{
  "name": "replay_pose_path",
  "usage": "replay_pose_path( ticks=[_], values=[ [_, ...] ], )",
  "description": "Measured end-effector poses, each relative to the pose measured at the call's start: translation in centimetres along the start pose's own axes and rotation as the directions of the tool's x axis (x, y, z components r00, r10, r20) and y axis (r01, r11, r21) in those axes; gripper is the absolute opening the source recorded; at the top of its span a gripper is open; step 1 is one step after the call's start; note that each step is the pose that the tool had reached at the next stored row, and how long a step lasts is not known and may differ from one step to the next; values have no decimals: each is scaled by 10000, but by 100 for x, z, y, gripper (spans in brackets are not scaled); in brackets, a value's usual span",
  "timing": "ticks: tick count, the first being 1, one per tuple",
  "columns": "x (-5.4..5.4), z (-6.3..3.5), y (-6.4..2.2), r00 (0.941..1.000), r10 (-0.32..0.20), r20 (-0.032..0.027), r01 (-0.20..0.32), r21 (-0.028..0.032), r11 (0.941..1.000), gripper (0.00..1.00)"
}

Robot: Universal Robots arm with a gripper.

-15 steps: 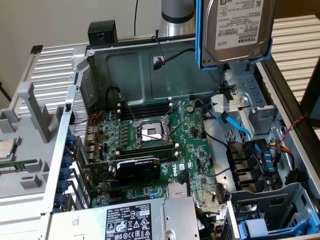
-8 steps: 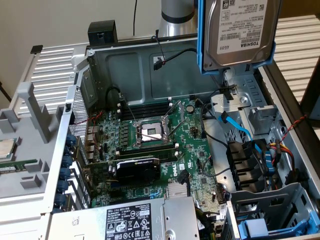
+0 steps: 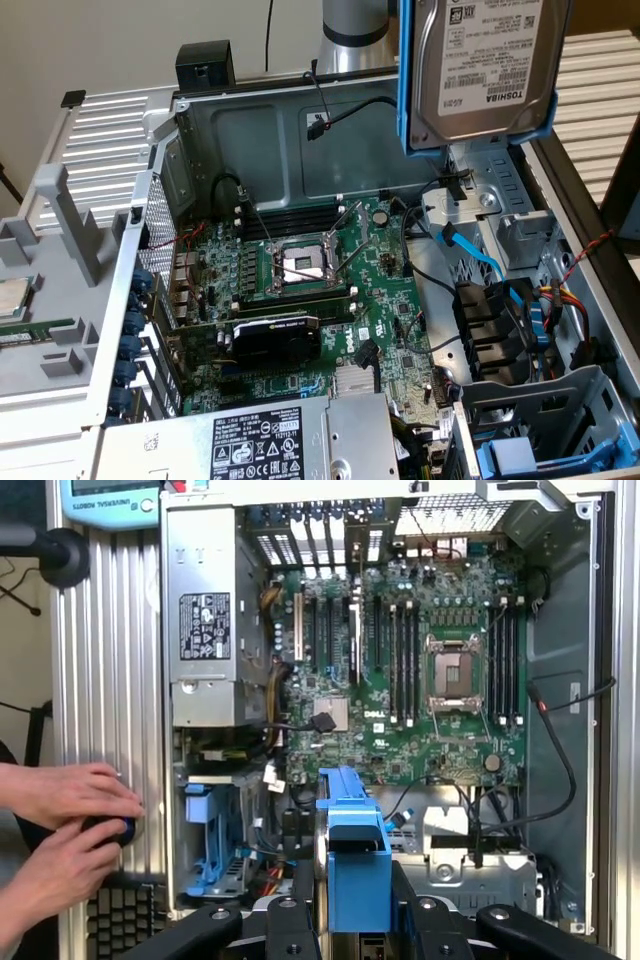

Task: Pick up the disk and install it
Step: 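Pick up the disk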

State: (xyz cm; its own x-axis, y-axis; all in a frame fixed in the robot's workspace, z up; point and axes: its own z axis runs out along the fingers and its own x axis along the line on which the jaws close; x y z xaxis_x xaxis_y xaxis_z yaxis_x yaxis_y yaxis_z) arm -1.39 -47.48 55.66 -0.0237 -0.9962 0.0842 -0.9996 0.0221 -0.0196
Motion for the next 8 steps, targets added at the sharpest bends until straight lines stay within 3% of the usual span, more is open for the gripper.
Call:
replay_pose_path(
  ticks=[3,8],
  values=[
    [12,0,-2,10000,33,-58,-33,2,10000,37],
    [66,-17,-9,9999,74,-80,-74,0,10000,37]
  ],
)
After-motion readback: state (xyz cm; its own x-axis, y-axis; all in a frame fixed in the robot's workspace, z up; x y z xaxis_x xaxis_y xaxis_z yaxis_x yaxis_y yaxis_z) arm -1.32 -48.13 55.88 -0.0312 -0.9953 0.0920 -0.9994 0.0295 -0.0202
